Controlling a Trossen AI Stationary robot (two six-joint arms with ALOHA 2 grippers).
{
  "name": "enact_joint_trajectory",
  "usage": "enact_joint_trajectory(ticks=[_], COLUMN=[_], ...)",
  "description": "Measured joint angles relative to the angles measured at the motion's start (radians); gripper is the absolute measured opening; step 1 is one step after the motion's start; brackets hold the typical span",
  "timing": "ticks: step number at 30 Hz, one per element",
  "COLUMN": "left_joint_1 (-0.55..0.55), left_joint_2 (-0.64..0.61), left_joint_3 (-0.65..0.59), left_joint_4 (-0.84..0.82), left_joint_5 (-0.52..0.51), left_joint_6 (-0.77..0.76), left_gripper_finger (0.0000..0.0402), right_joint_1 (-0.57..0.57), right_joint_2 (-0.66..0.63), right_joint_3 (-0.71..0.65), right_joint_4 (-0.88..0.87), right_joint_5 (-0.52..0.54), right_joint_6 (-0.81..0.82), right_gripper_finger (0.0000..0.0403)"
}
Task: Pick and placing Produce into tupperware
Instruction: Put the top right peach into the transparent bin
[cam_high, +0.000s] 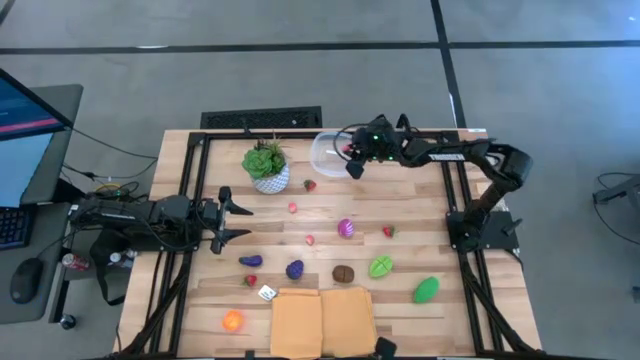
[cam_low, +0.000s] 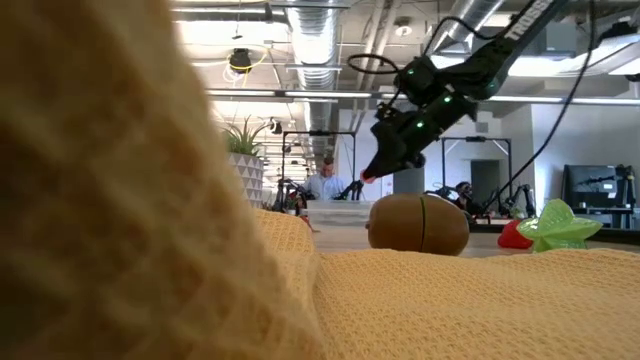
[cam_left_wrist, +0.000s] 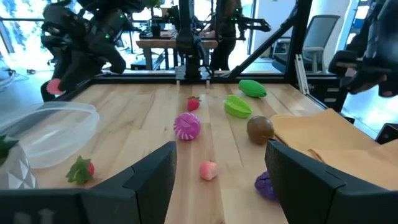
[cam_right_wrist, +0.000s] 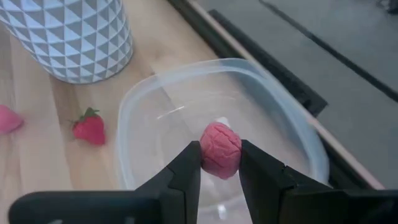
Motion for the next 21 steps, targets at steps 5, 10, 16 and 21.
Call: enact_joint_trajectory(ticks=[5,10,16,21], left_joint_1=[0.000,0.000,0.000,0.000], left_joint_2=[0.000,0.000,0.000,0.000], left_joint_3=[0.000,0.000,0.000,0.000], left_joint_4=[0.000,0.000,0.000,0.000], left_joint_5=[0.000,0.001,0.002,0.006], left_joint_6=[-0.017,-0.015,-0.013,-0.010], left_gripper_finger=[0.0233,0.0233,0.0233,0.0233], right_joint_1=[-0.002,-0.018,-0.021,-0.021], right_joint_2=[0.092,0.183,0.234,0.233], right_joint_3=[0.118,0.238,0.302,0.313], right_joint_4=[-0.079,-0.221,-0.272,-0.293], right_joint_5=[0.002,0.007,0.011,0.003], right_joint_6=[-0.006,-0.007,-0.007,-0.007], right_gripper_finger=[0.0123,0.0123,0.0123,0.0126])
